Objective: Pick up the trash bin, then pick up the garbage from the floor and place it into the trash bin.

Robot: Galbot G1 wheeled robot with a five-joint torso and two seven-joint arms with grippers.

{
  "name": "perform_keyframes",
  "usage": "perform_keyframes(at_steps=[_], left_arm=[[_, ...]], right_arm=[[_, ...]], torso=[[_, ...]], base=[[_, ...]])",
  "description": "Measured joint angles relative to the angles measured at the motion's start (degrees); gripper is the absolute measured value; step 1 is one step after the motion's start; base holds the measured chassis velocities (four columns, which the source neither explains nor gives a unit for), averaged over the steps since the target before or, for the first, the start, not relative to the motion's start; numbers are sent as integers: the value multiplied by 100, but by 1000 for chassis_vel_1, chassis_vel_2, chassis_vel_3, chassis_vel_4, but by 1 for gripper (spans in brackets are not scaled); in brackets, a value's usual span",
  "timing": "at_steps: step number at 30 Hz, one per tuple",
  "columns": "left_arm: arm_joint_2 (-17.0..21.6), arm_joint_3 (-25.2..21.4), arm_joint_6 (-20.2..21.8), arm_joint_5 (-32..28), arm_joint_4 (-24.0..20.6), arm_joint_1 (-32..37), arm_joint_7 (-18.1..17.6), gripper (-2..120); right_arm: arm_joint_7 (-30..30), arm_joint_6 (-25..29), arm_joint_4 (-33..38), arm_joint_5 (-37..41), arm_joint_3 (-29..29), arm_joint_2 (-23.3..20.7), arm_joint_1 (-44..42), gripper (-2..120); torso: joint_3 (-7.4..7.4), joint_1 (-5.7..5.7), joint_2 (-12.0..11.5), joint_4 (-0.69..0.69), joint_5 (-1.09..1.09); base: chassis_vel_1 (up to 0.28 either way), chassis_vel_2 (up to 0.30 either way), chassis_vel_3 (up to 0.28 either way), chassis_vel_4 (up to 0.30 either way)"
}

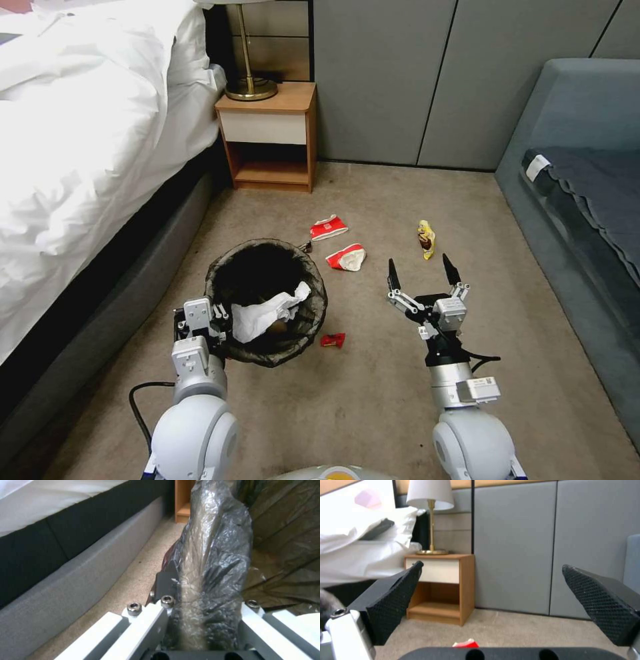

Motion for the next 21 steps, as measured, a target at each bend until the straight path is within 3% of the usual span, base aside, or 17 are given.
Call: perform_keyframes(at_steps=[4, 8, 13, 19, 21], left_arm=[[-1, -1, -1, -3, -3, -1, -1, 0], [0, -3, -7, -8, -12, -3, -4, 0], [-6, -4, -17, -14, -47, -9, -7, 0], [33, -44, -20, -24, -66, -5, -8, 0], [48, -45, -20, -30, -56, -4, -8, 0]], right_arm=[[-34, -221, -40, 80, -19, -93, 93, 100], [-196, -772, -256, 315, -101, -318, 396, 100], [-508, -1391, -1030, 520, -299, -630, 1037, 100], [-1004, -1478, -1811, 496, -639, -956, 1570, 100], [-1181, -1453, -2224, 441, -1017, -1214, 1878, 100]], torso=[[0, 0, 0, 0, 0], [0, 0, 0, 1, -1], [0, 1, 0, 1, 1], [0, 1, 0, 1, 0], [0, 0, 0, 1, 2]], base=[[0, 0, 0, 0], [0, 0, 0, 0], [0, 0, 0, 0], [0, 0, 0, 0], [0, 0, 0, 0]])
